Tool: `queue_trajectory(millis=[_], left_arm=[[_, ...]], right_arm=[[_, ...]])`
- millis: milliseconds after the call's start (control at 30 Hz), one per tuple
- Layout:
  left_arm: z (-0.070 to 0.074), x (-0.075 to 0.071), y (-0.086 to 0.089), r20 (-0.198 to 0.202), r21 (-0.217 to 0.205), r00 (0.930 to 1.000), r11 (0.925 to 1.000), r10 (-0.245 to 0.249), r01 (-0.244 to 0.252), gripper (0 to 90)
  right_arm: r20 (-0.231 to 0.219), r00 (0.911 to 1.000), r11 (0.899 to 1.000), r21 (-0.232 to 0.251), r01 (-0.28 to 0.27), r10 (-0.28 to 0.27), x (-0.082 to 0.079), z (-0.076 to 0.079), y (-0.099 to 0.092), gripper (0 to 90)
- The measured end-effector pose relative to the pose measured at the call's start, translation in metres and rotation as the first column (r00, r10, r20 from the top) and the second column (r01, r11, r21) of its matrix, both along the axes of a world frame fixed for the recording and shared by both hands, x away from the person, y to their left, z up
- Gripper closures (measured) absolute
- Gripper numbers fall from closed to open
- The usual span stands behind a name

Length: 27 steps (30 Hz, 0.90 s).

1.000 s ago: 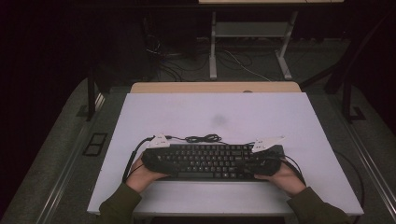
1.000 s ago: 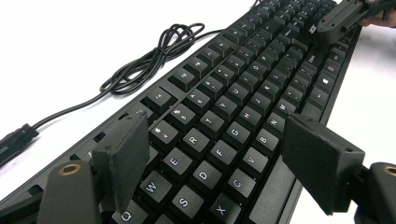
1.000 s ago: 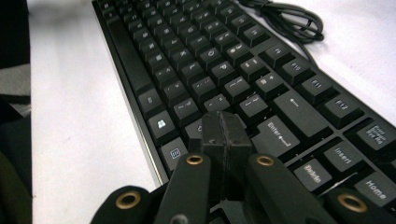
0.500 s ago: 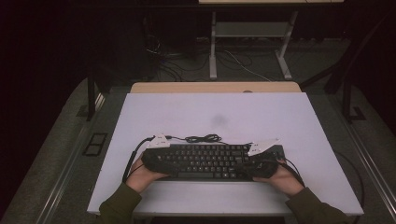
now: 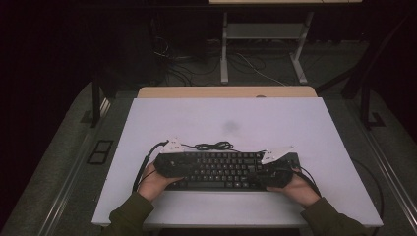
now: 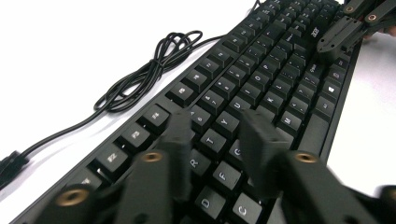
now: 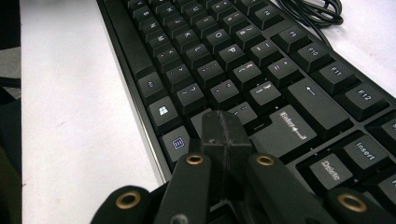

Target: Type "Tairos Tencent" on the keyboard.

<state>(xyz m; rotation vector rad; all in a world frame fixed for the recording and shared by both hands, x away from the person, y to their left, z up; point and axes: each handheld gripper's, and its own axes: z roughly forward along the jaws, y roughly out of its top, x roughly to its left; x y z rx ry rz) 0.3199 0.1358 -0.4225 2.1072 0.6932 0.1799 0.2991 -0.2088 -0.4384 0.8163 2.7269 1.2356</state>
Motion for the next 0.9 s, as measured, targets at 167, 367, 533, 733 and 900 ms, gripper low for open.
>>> queue_trajectory(millis=[167, 367, 533, 733, 900], left_arm=[[-0.003, 0.005, -0.006, -0.007, 0.01, 0.9999, 0.9999, -0.012, 0.012, 83.1], [-0.008, 0.007, -0.013, -0.019, 0.034, 0.9996, 0.9992, -0.021, 0.021, 88.9], [-0.009, 0.01, -0.015, -0.017, 0.047, 0.9997, 0.9987, -0.018, 0.019, 89.0], [-0.012, 0.011, -0.017, -0.018, 0.063, 0.9995, 0.9977, -0.024, 0.025, 89.0], [-0.014, 0.01, -0.018, -0.022, 0.071, 0.9995, 0.9972, -0.023, 0.025, 89.1]], right_arm=[[0.001, 1.0, 1.0, 0.001, 0.0, 0.0, 0.0, 0.0, 0.0, 89.1], [-0.004, 1.0, 1.0, 0.002, 0.002, -0.002, 0.0, 0.0, 0.0, 89.1], [-0.005, 1.0, 1.0, 0.003, 0.002, -0.002, 0.0, 0.0, 0.0, 89.1], [-0.003, 1.0, 1.0, 0.001, 0.001, -0.001, 0.0, 0.0, 0.0, 89.1], [-0.001, 1.0, 1.0, 0.001, -0.001, 0.001, 0.0, 0.0, 0.0, 89.1]])
